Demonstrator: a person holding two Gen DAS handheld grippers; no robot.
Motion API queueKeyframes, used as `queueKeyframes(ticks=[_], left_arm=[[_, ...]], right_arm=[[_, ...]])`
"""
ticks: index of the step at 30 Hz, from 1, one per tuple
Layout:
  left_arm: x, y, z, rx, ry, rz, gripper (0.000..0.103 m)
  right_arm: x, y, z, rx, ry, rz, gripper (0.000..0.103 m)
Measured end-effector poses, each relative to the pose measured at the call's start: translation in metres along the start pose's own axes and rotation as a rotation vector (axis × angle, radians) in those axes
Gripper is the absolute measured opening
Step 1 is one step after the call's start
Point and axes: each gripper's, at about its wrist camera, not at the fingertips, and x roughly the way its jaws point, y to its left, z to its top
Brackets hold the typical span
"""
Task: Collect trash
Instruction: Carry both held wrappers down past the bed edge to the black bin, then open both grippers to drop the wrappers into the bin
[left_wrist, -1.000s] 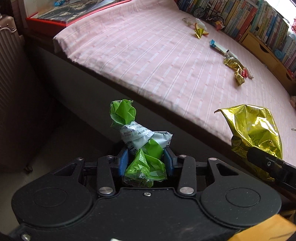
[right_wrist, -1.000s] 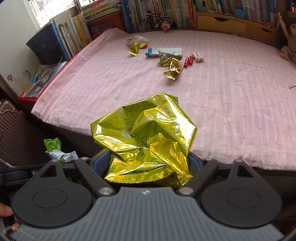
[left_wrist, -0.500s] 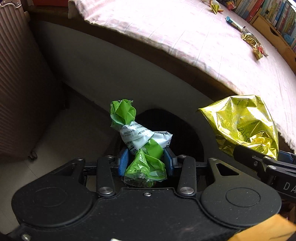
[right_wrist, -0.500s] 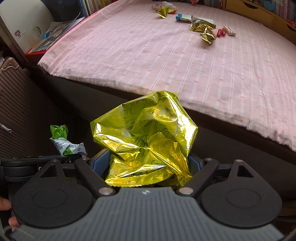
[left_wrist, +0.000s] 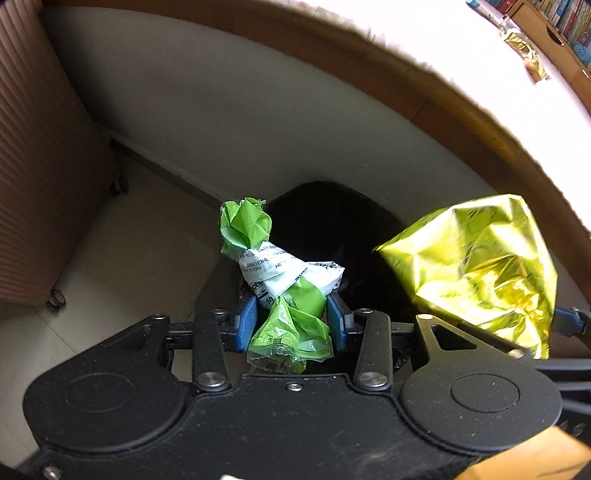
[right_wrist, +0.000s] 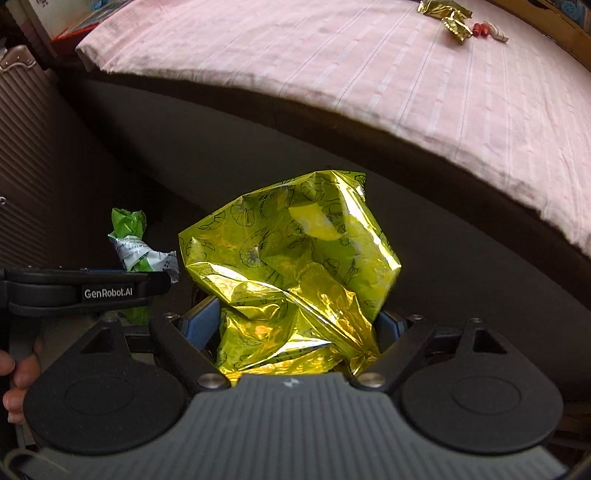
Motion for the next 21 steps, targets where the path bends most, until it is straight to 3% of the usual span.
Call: queueKeyframes(ticks=[6,13,16,21], left_arm=[[0.021,0.008,0.005,0.025,0.017,-0.037,0.039],[0.044,0.015,0.019,0.087,0.072,-0.099,0.039],[0.051,0.011,0.027,0.117,0.080,-0.106,0.039],[0.056,-0.005,0.034,0.142,0.096,-0.105,0.039]], right_arm=[[0.035,0.011,-0.002,-0.064,0.029,-0.029,0.085],[0.070,0.021,-0.010,-0.230,0.040,-0.075,0.086],[0.080,0.022,-0.010,-0.260,0.027,-0.096,0.096],[0.082,0.021,-0.014,-0.319,0.011,-0.107,0.103]])
